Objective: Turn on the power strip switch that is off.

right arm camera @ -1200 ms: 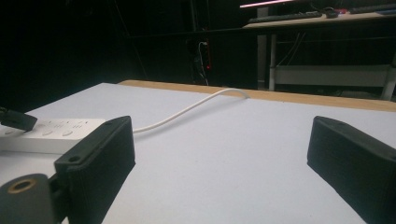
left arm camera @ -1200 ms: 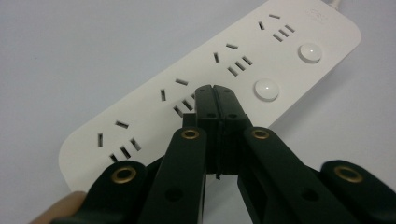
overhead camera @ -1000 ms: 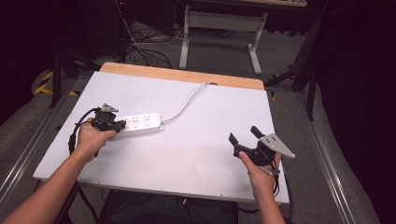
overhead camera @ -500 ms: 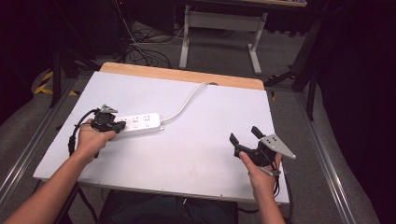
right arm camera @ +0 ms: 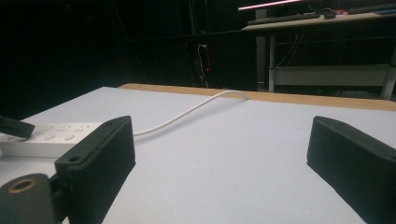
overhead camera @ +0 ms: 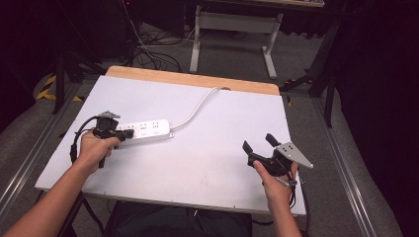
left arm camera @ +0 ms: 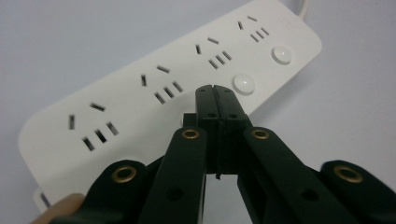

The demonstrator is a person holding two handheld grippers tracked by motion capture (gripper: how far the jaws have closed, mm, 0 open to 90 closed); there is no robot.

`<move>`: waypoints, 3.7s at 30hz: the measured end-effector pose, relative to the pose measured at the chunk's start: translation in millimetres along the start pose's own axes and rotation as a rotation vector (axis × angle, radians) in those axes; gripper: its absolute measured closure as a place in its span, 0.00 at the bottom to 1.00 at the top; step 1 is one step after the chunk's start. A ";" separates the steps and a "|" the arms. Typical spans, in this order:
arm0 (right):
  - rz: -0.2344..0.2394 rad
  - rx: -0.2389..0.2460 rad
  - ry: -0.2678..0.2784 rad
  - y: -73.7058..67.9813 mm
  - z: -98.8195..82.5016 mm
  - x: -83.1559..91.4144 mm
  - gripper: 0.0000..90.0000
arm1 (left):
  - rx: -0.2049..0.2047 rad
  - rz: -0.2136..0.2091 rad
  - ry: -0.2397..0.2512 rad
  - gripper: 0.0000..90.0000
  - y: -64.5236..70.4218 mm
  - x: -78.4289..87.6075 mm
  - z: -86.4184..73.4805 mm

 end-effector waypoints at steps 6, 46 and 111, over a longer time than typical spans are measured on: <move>0.001 -0.002 0.000 -0.1 -0.3 0.0 0.09 | -0.017 0.025 -0.025 1.00 -1.6 -1.1 -1.2; -0.007 -0.005 0.006 -0.3 0.8 2.2 0.10 | -0.040 0.107 -0.041 1.00 3.6 -5.3 -3.8; -0.013 -0.011 0.002 0.6 -0.4 4.3 0.10 | -0.008 0.065 -0.020 0.96 0.3 -2.0 -0.2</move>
Point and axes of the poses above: each handheld gripper's, and its own axes: x roughly backward along the jaws, z roughly out of its top, y roughly to its right, the point moved 6 cm from there along -x, roughly forward along the jaws, and after that the axes turned 5 degrees about -y, right-handed, at the moved point
